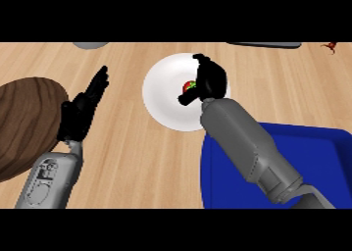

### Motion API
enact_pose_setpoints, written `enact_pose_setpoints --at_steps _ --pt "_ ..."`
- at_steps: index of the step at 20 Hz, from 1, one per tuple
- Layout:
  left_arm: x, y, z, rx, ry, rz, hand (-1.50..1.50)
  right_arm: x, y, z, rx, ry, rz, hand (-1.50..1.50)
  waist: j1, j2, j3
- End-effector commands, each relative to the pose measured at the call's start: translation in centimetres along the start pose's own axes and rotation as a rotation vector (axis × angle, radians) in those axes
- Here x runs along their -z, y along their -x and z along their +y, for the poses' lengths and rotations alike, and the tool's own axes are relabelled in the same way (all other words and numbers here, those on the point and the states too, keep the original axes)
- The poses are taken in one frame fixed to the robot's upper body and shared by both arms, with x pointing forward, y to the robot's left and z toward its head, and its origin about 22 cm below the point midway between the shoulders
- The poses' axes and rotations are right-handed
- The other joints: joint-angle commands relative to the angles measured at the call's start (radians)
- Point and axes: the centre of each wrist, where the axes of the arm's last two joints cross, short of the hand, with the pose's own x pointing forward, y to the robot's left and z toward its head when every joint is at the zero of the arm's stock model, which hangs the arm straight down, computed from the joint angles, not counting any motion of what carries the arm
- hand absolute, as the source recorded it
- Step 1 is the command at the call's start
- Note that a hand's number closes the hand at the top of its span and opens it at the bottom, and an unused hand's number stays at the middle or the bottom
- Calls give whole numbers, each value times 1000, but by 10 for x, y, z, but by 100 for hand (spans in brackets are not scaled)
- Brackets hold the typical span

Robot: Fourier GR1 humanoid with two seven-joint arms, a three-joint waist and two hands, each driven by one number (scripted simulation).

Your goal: Pick the tomato from the tray and place it in the plate

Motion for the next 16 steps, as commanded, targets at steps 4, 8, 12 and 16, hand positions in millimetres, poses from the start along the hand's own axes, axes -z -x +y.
enact_pose_setpoints --at_steps 4,8,12,16 --pt "1 -1 4 -10 15 -2 0 -3 6 -2 303 106 -64 -150 5 -3 2" --pt "-6 -2 5 -10 -28 28 0 4 -4 -19 463 222 -32 -150 -43 -20 1" --pt "-20 6 21 7 -71 39 0 -5 20 -12 545 278 21 -150 -81 -30 0" --pt "-21 0 31 -2 -96 75 0 -19 53 -13 582 322 20 -150 -99 -33 0"
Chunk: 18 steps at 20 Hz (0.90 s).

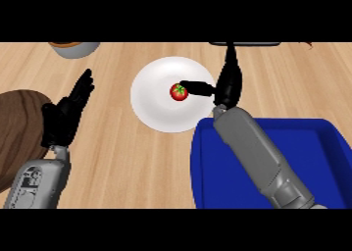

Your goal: Pick the tomato from the tray and place it in the plate

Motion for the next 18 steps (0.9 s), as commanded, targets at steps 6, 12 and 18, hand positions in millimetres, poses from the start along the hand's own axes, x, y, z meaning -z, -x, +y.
enact_pose_setpoints --at_steps 6,12,18 --pt "-5 5 1 20 -38 17 0 -20 69 -81 31 28 22 -150 -29 -5 -1" --pt "0 -7 5 13 -11 15 0 -5 83 -141 36 13 -13 -150 -19 -1 -1" --pt "-7 10 4 -5 -15 -6 0 -22 104 -169 68 32 7 -150 -19 -1 -1"
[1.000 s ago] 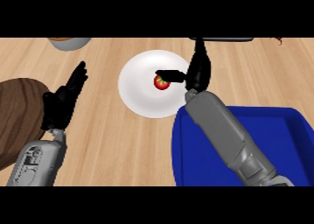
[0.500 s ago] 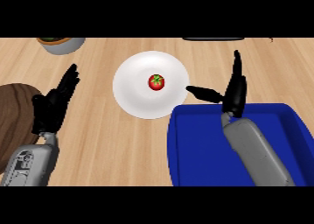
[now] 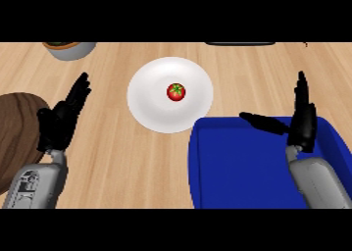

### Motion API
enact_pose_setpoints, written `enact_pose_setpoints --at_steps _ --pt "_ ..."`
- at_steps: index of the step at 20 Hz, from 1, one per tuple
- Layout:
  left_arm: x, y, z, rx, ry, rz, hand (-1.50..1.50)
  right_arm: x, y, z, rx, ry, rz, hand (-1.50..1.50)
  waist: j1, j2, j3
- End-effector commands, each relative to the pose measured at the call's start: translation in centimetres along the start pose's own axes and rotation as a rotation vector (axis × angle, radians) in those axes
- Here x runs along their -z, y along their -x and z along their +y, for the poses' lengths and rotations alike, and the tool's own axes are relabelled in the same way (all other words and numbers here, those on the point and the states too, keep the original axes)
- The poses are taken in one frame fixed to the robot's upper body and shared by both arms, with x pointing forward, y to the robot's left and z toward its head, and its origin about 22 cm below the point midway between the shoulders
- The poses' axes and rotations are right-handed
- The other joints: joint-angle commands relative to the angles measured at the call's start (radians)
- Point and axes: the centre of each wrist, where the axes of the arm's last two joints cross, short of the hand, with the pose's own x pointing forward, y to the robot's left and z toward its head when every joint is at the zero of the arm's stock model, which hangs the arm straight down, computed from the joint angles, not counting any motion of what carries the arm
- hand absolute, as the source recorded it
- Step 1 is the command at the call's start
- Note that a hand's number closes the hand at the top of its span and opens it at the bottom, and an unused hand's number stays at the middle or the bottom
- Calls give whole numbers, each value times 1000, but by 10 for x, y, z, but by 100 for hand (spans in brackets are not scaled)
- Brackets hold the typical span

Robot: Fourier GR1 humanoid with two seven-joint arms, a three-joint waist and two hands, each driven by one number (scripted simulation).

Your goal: Pick the tomato from the tray and place it in the plate

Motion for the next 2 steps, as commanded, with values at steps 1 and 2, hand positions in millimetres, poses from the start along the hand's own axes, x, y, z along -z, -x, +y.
enact_pose_setpoints --at_steps 1,2 --pt "9 -6 -8 -9 -8 10 0 4 22 -25 8 -15 18 -150 2 2 0" --pt "-4 -6 -18 5 -11 -15 0 -6 18 -41 14 4 -20 -150 0 0 0"
